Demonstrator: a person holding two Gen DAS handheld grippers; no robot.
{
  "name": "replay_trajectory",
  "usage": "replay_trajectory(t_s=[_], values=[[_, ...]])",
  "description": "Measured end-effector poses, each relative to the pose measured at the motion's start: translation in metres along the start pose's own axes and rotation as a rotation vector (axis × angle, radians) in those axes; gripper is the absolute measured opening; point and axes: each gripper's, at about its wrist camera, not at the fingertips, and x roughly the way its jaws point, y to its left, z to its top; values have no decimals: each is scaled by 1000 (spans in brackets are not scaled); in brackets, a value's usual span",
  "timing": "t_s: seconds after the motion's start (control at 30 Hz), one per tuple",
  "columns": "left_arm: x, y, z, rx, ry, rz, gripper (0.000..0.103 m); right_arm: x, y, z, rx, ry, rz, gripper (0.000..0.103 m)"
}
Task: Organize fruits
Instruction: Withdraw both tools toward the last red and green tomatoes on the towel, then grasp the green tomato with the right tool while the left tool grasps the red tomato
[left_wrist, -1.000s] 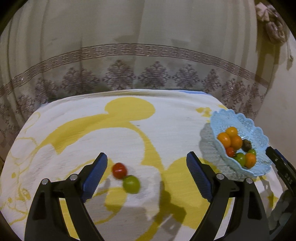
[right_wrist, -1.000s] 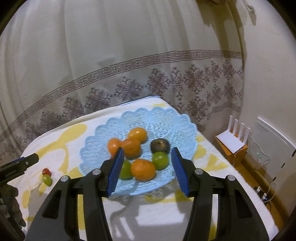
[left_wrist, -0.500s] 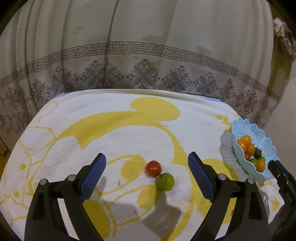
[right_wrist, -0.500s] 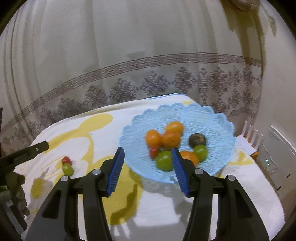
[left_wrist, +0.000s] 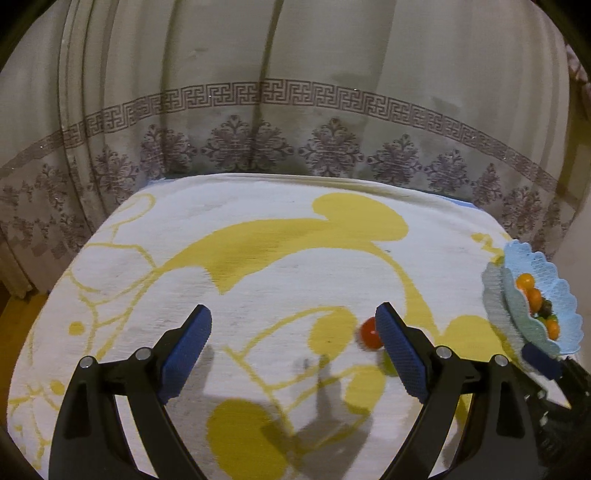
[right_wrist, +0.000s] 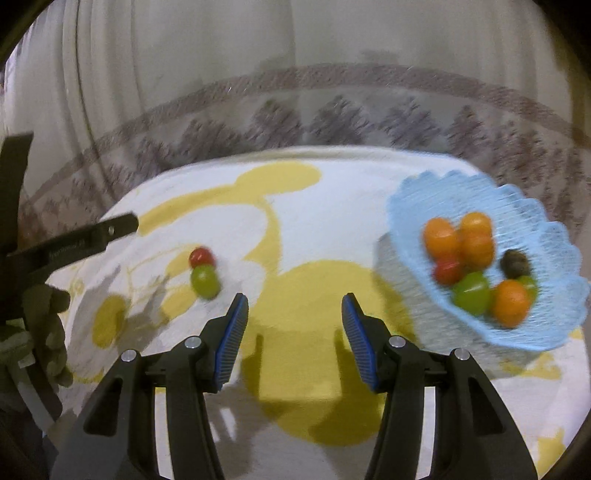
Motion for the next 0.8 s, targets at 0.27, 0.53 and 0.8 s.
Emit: replay_trajectory(t_s=[0.27, 0.53, 0.8], values=[[6, 12, -3, -18, 4, 23, 90, 31, 27, 6, -32, 83, 75, 54], [13, 21, -6, -42, 7, 66, 90, 57, 48, 14, -64, 123, 100, 54], [17, 28, -6, -64, 15, 67, 89, 75, 69, 20, -108, 149, 125, 46]])
